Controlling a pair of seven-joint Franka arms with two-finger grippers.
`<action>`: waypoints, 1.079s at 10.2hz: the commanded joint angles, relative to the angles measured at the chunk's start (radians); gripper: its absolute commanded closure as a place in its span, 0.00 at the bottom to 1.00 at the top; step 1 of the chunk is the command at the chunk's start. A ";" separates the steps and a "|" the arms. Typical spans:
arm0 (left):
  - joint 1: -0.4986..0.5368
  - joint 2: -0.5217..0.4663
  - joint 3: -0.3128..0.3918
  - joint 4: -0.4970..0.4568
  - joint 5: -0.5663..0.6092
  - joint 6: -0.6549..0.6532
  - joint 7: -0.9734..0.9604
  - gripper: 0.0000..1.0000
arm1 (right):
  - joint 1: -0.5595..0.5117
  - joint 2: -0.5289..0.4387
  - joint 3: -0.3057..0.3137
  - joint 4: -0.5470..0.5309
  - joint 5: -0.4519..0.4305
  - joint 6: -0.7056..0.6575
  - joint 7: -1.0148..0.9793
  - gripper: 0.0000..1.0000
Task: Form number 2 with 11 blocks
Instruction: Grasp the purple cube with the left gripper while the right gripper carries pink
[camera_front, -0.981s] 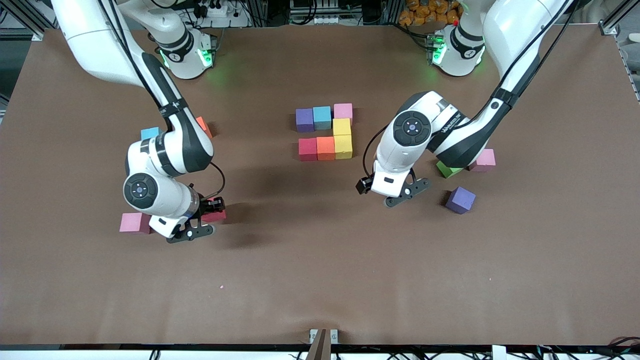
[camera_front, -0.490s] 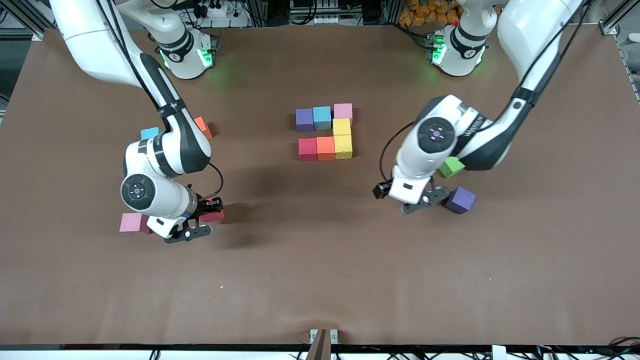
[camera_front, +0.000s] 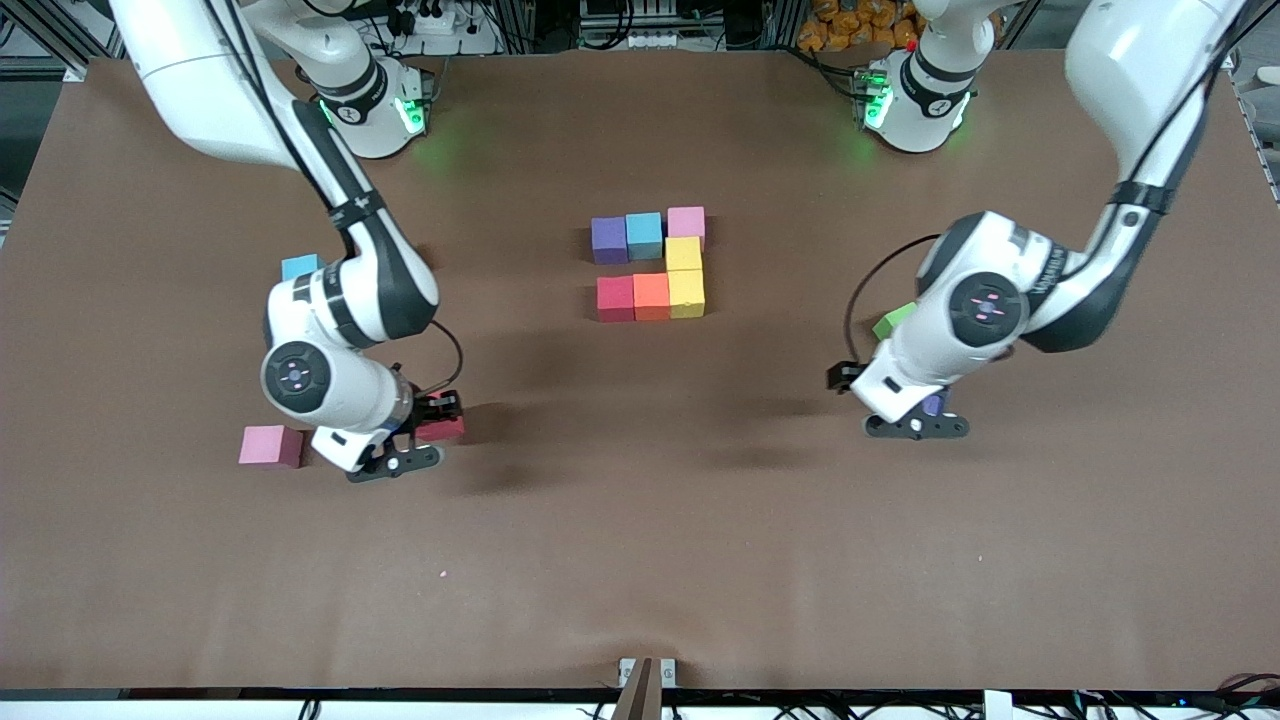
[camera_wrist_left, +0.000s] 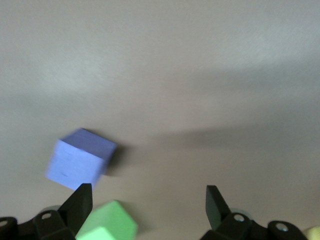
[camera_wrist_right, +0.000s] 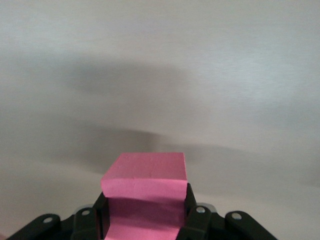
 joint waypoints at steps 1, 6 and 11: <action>0.065 -0.036 -0.014 -0.067 0.033 -0.005 0.224 0.00 | 0.079 -0.008 -0.002 0.004 0.001 0.000 0.092 0.44; 0.117 0.014 -0.002 -0.109 0.129 0.026 0.400 0.00 | 0.263 0.049 -0.002 0.047 0.003 0.048 0.313 0.44; 0.117 0.071 0.044 -0.107 0.146 0.079 0.442 0.00 | 0.398 0.092 -0.005 0.047 -0.007 0.118 0.480 0.44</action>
